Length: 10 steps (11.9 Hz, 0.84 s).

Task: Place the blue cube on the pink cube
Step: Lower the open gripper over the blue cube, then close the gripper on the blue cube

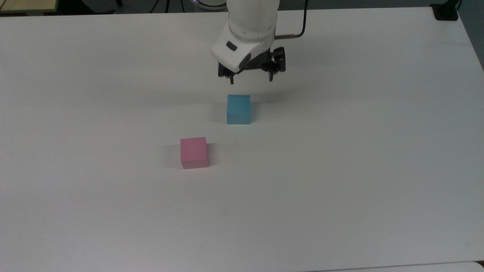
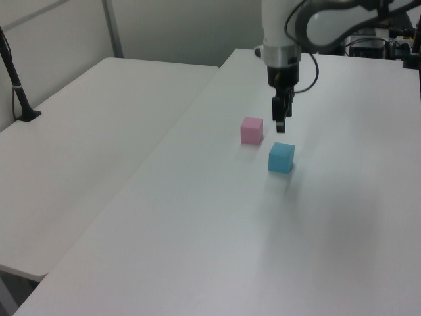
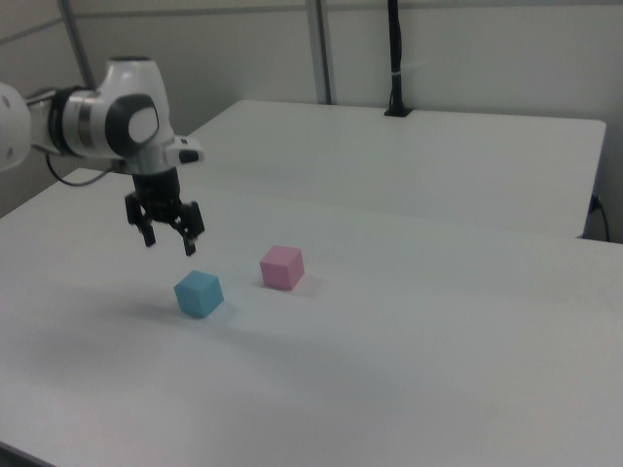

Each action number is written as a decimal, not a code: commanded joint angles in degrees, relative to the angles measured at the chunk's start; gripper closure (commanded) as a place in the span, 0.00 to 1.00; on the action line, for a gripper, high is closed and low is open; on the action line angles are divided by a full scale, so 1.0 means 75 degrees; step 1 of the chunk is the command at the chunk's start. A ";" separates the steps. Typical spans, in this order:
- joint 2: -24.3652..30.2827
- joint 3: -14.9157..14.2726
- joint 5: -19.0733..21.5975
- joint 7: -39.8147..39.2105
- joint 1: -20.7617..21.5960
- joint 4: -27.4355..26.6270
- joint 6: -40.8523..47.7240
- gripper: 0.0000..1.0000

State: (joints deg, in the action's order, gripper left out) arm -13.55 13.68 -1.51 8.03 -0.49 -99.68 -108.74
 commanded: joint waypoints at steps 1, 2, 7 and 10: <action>-0.0500 0.0132 -0.0874 0.0825 -0.0041 -0.0514 -0.0910 0.00; -0.0594 0.0121 -0.0958 0.0909 -0.0041 -0.0514 -0.1051 0.00; -0.0865 0.0121 -0.1111 0.0922 -0.0052 -0.0514 -0.1064 0.00; -0.1040 0.0121 -0.1123 0.0957 -0.0052 -0.0479 -0.1076 0.00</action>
State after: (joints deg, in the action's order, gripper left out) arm -20.49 13.94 -8.38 13.18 -0.49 -102.85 -115.74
